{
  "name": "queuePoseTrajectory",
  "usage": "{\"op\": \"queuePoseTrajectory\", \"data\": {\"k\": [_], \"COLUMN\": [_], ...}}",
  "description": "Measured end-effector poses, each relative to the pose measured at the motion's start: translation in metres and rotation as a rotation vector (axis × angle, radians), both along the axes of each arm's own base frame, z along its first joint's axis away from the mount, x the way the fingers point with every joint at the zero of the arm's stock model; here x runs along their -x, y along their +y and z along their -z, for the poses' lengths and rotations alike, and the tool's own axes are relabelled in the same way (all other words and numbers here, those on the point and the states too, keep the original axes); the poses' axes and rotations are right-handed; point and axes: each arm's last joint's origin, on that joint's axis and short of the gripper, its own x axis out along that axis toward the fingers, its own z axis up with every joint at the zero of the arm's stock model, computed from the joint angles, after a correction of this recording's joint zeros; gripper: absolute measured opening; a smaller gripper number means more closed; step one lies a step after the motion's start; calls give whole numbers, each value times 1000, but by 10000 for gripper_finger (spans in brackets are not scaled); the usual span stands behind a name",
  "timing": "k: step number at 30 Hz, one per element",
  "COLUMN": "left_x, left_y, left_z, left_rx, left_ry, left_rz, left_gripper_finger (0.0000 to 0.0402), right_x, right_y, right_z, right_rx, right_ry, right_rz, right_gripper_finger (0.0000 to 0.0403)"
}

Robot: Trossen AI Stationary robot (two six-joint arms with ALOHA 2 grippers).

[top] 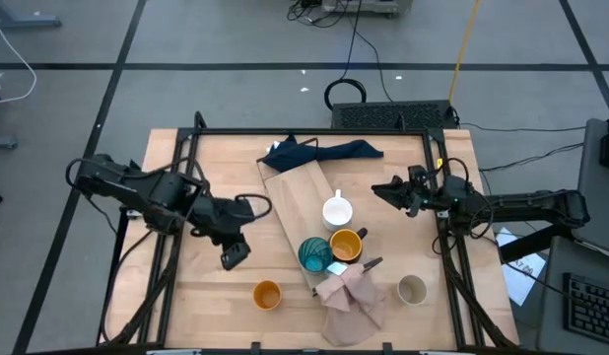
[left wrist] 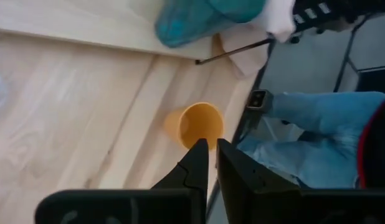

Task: Stack small to large cups/mugs on shelf
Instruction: Put the white cup on the shelf

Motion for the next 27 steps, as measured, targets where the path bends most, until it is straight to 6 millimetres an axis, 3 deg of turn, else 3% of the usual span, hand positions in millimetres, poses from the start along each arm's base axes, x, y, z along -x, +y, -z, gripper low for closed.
{"op": "queuePoseTrajectory", "data": {"k": [12, 27], "left_x": [-12, -27], "left_y": [-19, -49], "left_z": [6, 32], "left_rx": [14, 64], "left_ry": [-32, 112], "left_rz": [-27, 5], "left_gripper_finger": [31, 31], "right_x": [0, 0], "right_y": [2, 3], "right_z": [1, 1], "right_rx": [-55, -63], "right_ry": [4, 15], "right_rz": [-67, -134], "right_gripper_finger": [153, 153]}}
